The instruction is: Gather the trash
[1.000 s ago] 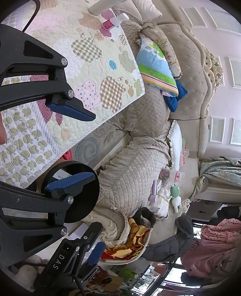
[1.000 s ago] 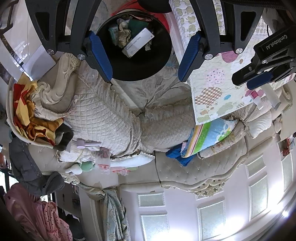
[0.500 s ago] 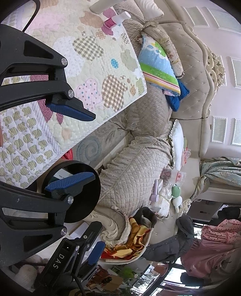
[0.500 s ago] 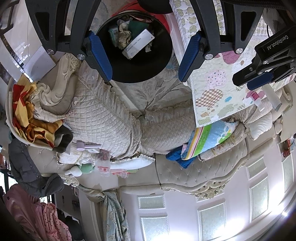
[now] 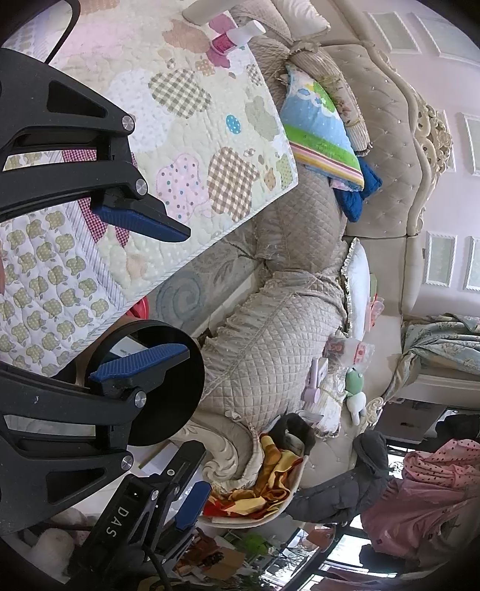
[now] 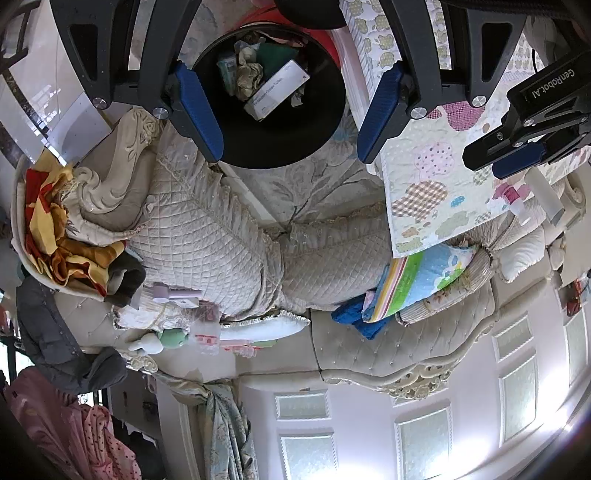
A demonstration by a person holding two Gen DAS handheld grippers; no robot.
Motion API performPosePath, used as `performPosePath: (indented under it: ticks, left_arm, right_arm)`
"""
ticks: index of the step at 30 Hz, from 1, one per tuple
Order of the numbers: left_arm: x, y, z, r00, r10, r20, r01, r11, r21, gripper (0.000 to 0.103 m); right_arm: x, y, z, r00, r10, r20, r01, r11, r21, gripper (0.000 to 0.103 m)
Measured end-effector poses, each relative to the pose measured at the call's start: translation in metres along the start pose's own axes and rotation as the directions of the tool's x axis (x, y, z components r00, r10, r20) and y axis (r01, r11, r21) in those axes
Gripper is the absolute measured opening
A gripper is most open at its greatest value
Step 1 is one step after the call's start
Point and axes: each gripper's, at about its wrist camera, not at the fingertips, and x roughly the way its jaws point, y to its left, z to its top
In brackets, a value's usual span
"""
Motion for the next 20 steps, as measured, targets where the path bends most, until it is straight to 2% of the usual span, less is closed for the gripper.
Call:
performPosePath:
  ticks: [20]
  left_arm:
    - [0.0025,0.0072,-0.004,0.999,-0.035,-0.014,0.035,0.999,-0.012,0.056]
  right_arm:
    - [0.0061,0.0069,-0.0006,1.0,-0.006,-0.023,0.006,1.0,-0.017,0.074]
